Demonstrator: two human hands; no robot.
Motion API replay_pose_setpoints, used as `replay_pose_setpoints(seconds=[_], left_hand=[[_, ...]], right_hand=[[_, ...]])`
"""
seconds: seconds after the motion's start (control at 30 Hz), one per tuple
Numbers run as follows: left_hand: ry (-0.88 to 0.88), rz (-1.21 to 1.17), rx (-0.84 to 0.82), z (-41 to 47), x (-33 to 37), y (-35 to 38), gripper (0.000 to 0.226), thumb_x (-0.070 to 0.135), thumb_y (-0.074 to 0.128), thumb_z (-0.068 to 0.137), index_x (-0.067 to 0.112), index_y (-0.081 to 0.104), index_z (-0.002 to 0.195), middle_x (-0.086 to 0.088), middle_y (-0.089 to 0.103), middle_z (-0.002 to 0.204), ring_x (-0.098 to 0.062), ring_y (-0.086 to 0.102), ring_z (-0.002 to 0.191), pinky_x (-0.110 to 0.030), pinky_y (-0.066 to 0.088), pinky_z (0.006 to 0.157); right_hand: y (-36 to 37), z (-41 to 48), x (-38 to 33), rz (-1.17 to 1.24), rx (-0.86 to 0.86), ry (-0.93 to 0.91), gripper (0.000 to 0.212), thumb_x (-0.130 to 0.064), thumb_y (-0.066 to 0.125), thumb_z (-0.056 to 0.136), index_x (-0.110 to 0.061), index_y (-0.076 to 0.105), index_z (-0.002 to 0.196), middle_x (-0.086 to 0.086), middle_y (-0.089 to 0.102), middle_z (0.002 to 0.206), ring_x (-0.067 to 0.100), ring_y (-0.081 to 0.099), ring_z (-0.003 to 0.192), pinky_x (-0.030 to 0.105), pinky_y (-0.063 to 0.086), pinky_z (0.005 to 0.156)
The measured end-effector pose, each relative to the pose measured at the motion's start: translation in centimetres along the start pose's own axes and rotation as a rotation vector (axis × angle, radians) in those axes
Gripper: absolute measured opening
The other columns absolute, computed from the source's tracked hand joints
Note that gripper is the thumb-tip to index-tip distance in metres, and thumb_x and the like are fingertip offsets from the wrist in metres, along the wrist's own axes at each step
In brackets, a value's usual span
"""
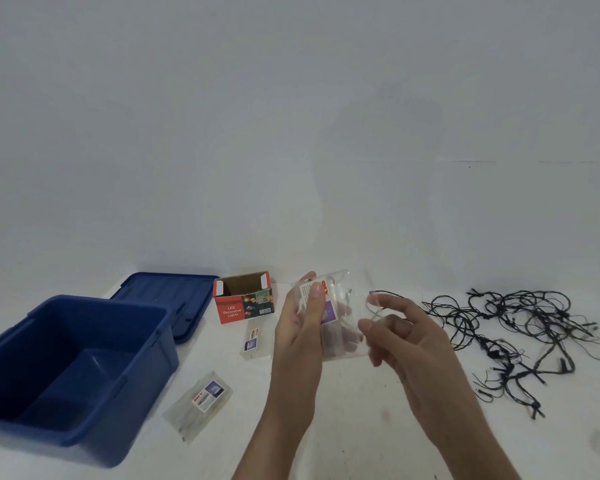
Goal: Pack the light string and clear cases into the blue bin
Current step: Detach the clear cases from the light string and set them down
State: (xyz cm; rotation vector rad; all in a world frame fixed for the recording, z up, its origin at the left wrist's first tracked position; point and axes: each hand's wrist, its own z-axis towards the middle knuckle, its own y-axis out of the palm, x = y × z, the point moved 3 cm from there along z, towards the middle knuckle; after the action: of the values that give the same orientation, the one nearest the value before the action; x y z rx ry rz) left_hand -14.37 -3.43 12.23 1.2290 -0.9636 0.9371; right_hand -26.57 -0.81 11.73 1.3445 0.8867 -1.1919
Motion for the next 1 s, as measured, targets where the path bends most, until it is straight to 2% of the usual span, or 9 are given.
replay_pose_setpoints(seconds=[0.07, 0.2, 0.27, 0.37, 0.47, 0.57, 0.7, 0.83, 1.0], left_hand=[[0.004, 0.007, -0.002, -0.2, -0.1, 0.1, 0.031, 0.039, 0.045, 0.09, 0.028, 0.056, 0.118, -0.003, 0.071, 0.084, -0.015, 0.068, 0.068, -0.031, 0.057, 0.065], [0.016, 0.035, -0.004, -0.4, -0.1, 0.3, 0.036, 0.037, 0.047, 0.09, 0.029, 0.052, 0.125, -0.005, 0.071, 0.1, -0.015, 0.069, 0.085, -0.034, 0.056, 0.076], [-0.001, 0.021, -0.003, -0.5, 0.0, 0.4, 0.037, 0.037, 0.047, 0.09, 0.027, 0.052, 0.125, -0.004, 0.072, 0.096, -0.017, 0.07, 0.08, -0.034, 0.057, 0.073], [-0.006, 0.007, 0.015, -0.5, 0.1, 0.3, 0.038, 0.038, 0.046, 0.091, 0.019, 0.052, 0.123, -0.002, 0.071, 0.081, -0.019, 0.066, 0.058, -0.029, 0.057, 0.058], [-0.011, 0.003, 0.041, -0.6, 0.1, 0.5, 0.039, 0.038, 0.046, 0.091, 0.017, 0.052, 0.124, -0.003, 0.071, 0.079, -0.02, 0.065, 0.055, -0.029, 0.057, 0.057], [-0.001, 0.018, 0.053, -0.8, 0.2, 0.6, 0.035, 0.036, 0.047, 0.091, 0.02, 0.053, 0.122, -0.002, 0.072, 0.081, -0.017, 0.066, 0.058, -0.028, 0.057, 0.058], [0.017, 0.033, 0.037, -1.0, 0.4, 0.7, 0.029, 0.033, 0.047, 0.093, 0.019, 0.054, 0.118, -0.001, 0.072, 0.078, -0.013, 0.066, 0.056, -0.024, 0.055, 0.054], [0.038, 0.033, 0.017, -1.1, 0.6, 0.5, 0.022, 0.031, 0.044, 0.095, 0.024, 0.053, 0.114, 0.012, 0.071, 0.071, -0.003, 0.066, 0.057, -0.02, 0.055, 0.055], [0.039, 0.012, 0.053, -1.3, 0.8, 0.3, 0.032, 0.034, 0.046, 0.094, 0.021, 0.054, 0.122, 0.003, 0.074, 0.09, -0.009, 0.07, 0.071, -0.022, 0.056, 0.06]], right_hand=[[0.1, -0.1, 0.0, -0.075, -0.019, -0.032, 0.033, 0.0, 0.074, 0.072, -0.012, 0.059, 0.099, -0.003, 0.049, 0.051, 0.014, 0.043, 0.052, 0.025, 0.04, 0.062], [0.4, -0.3, 0.1, -0.242, 0.013, -0.122, 0.032, -0.003, 0.076, 0.073, -0.019, 0.057, 0.093, -0.008, 0.038, 0.05, 0.009, 0.038, 0.051, 0.01, 0.038, 0.051], [0.2, -0.4, 0.1, -0.294, 0.064, -0.196, 0.037, -0.005, 0.075, 0.073, -0.027, 0.058, 0.098, -0.007, 0.048, 0.054, 0.008, 0.046, 0.055, 0.013, 0.041, 0.054], [-0.1, -1.0, -0.5, -0.411, 0.222, -0.412, 0.034, -0.006, 0.072, 0.078, -0.032, 0.064, 0.099, -0.009, 0.062, 0.071, 0.005, 0.055, 0.061, 0.011, 0.044, 0.059], [0.3, -1.5, -1.1, -0.755, 0.324, -0.722, 0.027, -0.01, 0.066, 0.078, -0.02, 0.07, 0.103, -0.008, 0.06, 0.07, 0.006, 0.053, 0.065, 0.008, 0.041, 0.057], [0.4, -1.4, -0.6, -0.967, 0.331, -0.857, 0.025, -0.012, 0.062, 0.081, -0.008, 0.071, 0.105, 0.0, 0.061, 0.076, 0.011, 0.049, 0.068, 0.016, 0.041, 0.059], [0.3, -1.5, -1.0, -0.991, 0.244, -0.958, 0.027, -0.014, 0.055, 0.087, -0.003, 0.07, 0.105, 0.004, 0.063, 0.079, 0.013, 0.054, 0.073, 0.017, 0.044, 0.068], [0.3, -1.5, -1.4, -0.952, 0.076, -0.951, 0.03, -0.018, 0.052, 0.09, -0.004, 0.068, 0.112, 0.002, 0.062, 0.088, 0.013, 0.057, 0.079, 0.02, 0.046, 0.071], [0.7, -2.2, -1.6, -0.822, -0.087, -0.819, 0.037, -0.024, 0.037, 0.096, -0.014, 0.057, 0.125, -0.011, 0.056, 0.122, 0.003, 0.051, 0.112, 0.011, 0.036, 0.094]])
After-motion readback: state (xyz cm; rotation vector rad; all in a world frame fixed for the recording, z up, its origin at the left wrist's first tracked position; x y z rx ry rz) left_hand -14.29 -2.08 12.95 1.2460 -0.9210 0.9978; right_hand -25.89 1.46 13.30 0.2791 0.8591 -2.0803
